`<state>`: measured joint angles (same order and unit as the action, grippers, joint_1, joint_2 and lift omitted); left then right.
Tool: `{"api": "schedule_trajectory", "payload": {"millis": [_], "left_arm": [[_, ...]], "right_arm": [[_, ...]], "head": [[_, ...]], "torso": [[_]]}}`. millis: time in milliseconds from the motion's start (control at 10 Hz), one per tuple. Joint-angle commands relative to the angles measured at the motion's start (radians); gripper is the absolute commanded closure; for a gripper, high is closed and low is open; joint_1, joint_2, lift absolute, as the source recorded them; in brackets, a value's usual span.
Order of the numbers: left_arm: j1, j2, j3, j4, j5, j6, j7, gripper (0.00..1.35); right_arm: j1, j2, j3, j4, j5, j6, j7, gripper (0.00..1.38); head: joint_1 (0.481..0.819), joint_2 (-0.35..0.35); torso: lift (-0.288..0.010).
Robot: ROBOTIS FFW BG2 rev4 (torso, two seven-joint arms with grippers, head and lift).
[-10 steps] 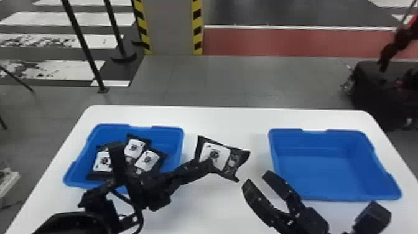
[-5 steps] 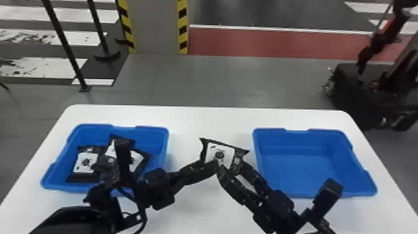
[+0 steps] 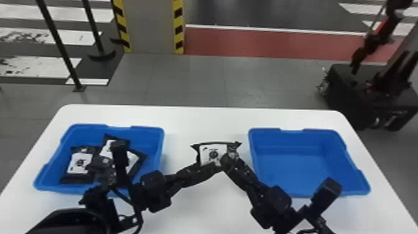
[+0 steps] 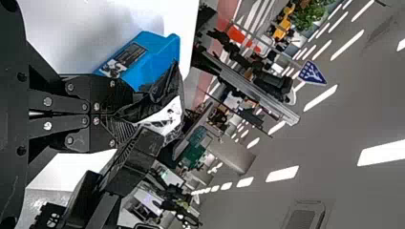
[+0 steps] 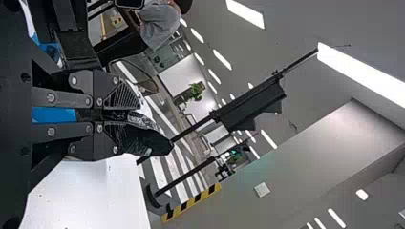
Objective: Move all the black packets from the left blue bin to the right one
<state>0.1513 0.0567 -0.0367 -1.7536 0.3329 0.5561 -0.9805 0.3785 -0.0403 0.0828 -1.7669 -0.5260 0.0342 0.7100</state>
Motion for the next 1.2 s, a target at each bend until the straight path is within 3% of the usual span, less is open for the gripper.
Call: {"api": "schedule_trajectory", "payload": {"millis": [0,100,200,400,500,600,700,900,1100], "left_arm": [[-0.002,0.000,0.000,0.000,0.003,0.001,0.000,1.19],[0.001,0.000,0.003,0.005,0.008,-0.002,0.005,1.19],[0.008,-0.001,0.009,0.007,0.017,-0.009,0.025,1.01],[0.047,-0.011,0.058,0.007,0.014,-0.060,0.054,0.14],[0.070,-0.011,0.081,0.007,0.015,-0.075,0.056,0.07],[0.092,-0.011,0.104,0.005,0.024,-0.122,0.056,0.15],[0.111,-0.012,0.130,0.000,0.044,-0.181,0.056,0.17],[0.153,-0.014,0.196,-0.061,0.035,-0.198,0.057,0.18],[0.207,-0.018,0.271,-0.128,0.029,-0.203,0.072,0.18]], "right_arm": [[-0.001,0.000,0.000,0.001,0.006,-0.027,0.000,1.28],[-0.001,0.000,0.000,0.001,0.006,-0.037,0.000,1.28],[-0.001,0.000,0.000,0.001,0.004,-0.054,-0.001,1.28],[-0.010,0.000,-0.041,0.006,-0.009,-0.086,-0.032,1.28],[-0.020,-0.001,-0.083,0.011,-0.003,-0.096,-0.043,1.28],[-0.035,-0.009,-0.129,0.030,-0.002,-0.123,-0.072,1.28],[-0.060,-0.029,-0.170,0.065,0.006,-0.142,-0.118,1.28],[-0.106,-0.084,-0.221,0.156,0.072,-0.150,-0.208,1.28],[-0.111,-0.107,-0.226,0.200,0.067,-0.069,-0.308,1.21]], "head": [[0.695,-0.057],[0.695,-0.061],[0.695,-0.062],[0.695,-0.056],[0.695,-0.058],[0.695,-0.063],[0.695,-0.084],[0.695,-0.133],[0.695,-0.156]], "torso": [[-0.110],[-0.110],[-0.110],[-0.110],[-0.110],[-0.110],[-0.110],[-0.110],[-0.110]]}}
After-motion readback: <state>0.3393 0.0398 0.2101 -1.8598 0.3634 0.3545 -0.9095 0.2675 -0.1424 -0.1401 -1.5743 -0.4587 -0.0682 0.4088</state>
